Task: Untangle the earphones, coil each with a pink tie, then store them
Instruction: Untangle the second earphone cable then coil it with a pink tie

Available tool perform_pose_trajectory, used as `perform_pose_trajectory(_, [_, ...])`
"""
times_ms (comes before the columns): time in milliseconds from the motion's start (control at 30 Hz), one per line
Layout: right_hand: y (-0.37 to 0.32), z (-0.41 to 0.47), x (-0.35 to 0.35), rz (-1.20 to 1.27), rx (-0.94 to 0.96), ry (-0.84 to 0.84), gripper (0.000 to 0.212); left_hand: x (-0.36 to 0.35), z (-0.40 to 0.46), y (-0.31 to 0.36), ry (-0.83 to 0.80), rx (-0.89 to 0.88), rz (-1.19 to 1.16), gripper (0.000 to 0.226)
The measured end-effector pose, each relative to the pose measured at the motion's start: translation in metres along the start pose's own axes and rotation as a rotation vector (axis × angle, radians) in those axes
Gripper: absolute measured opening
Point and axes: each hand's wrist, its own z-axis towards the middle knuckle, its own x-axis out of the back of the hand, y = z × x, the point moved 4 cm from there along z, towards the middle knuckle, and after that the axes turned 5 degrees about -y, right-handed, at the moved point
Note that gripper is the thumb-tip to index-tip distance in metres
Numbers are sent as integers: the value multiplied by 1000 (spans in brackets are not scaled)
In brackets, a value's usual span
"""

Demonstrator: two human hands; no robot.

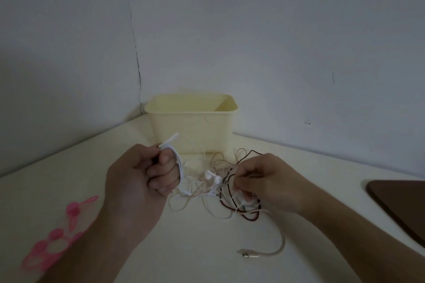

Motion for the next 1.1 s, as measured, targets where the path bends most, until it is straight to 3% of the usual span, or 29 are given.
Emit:
perform_pose_trajectory(100, [7, 2, 7, -338, -112, 186, 20, 1, -1, 8, 5, -59, -65, 25])
perform_pose_trajectory(233, [-2, -6, 16, -657, -262, 391, 19, -4, -2, 4, -12, -9, -29, 28])
perform_pose_trajectory(333, [-23, -11, 6, -789, -26, 462, 29, -11, -4, -2, -60, 41, 6, 26])
perform_pose_trajectory(400, [-44, -15, -3, -600, 215, 416, 52, -15, -5, -5, -101, 74, 44, 27])
perform_pose_trajectory(500, [-67, -18, -22, -117, 246, 115, 68, -16, -6, -12, -169, 125, 115, 25])
perform_pose_trajectory(567, [-69, -14, -34, -33, 258, 38, 59, -17, -7, -15, -225, 145, 150, 19])
perform_pose_trajectory(667, [-62, -8, -29, 150, 200, 100, 18, -16, -8, -15, -246, 166, 162, 19])
perform_pose_trajectory(800, [-53, -9, -15, 379, 127, 84, 28, -20, -9, -18, -224, 214, 119, 26])
perform_pose_trajectory(900, [-52, -10, -17, 402, 159, 40, 32, -23, -9, -19, -245, 247, 27, 25])
perform_pose_trajectory(1000, [-47, -7, -29, 208, 134, 97, 40, -23, -8, -14, -272, 207, -92, 25])
perform_pose_trajectory(1100, [-44, -7, -47, -14, 120, 87, 35, -19, -3, -12, -192, 118, -99, 31])
